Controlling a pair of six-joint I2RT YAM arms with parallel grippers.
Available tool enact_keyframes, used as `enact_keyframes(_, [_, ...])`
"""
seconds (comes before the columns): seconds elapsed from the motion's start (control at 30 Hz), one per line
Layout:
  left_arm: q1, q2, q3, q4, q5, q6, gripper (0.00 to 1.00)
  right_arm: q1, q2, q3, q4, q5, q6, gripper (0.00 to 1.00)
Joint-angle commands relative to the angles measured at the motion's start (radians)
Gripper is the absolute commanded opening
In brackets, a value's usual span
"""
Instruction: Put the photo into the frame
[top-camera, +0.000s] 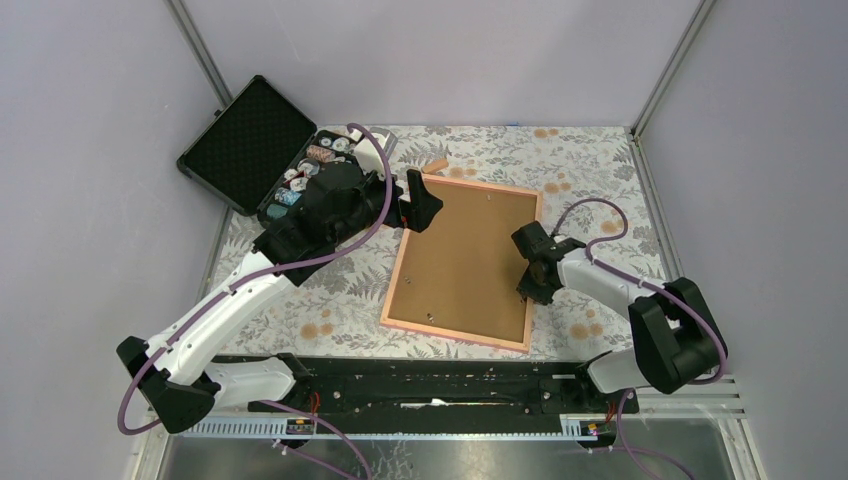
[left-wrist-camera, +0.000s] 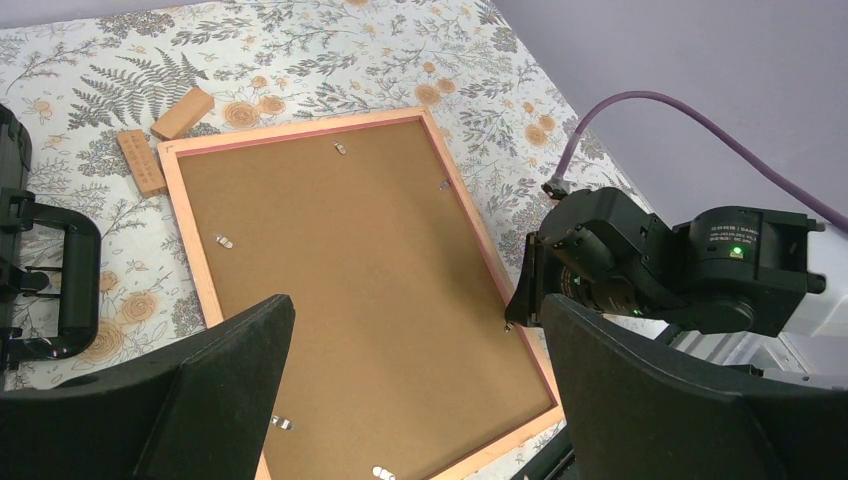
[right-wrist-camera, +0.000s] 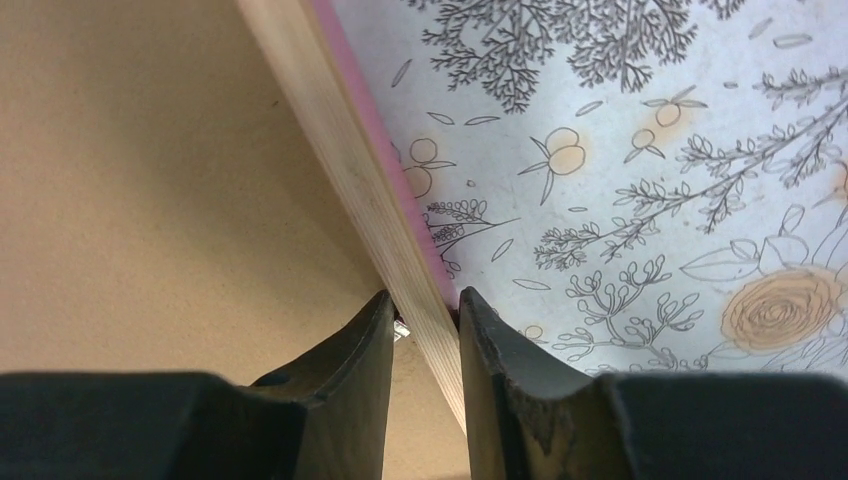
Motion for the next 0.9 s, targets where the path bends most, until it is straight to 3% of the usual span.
enact_keyframes(0.0, [-0.005,-0.010,-0.002,0.058,-0.006,0.004,0.99,0.006,0.103,-0.021,-0.040,-0.040,0.242,0.00])
enact_keyframes(0.3, [-0.007,-0.012,0.000,0.056,-0.011,0.006,0.99,0.006,0.050,-0.038,-0.049,0.000,0.345,0.00])
enact_keyframes(0.47, [-0.006,-0.014,-0.003,0.058,-0.016,0.006,0.99,0.006,0.009,-0.037,0.021,0.031,0.159,0.01])
enact_keyframes(0.53, [-0.006,-0.007,-0.003,0.055,-0.021,0.010,0.99,0.006,-0.024,-0.040,0.061,0.034,0.043,0.20])
enact_keyframes(0.63, [-0.007,0.006,-0.005,0.053,-0.034,0.013,0.99,0.006,-0.061,-0.031,0.118,-0.047,-0.173,0.61])
enact_keyframes(0.77, [-0.007,0.039,-0.013,0.052,-0.085,0.023,0.99,0.006,-0.034,0.035,0.064,-0.158,-0.336,0.82])
enact_keyframes(0.87, [-0.008,0.076,-0.012,0.028,-0.119,0.003,0.99,0.011,-0.047,0.066,0.022,-0.178,-0.365,0.88])
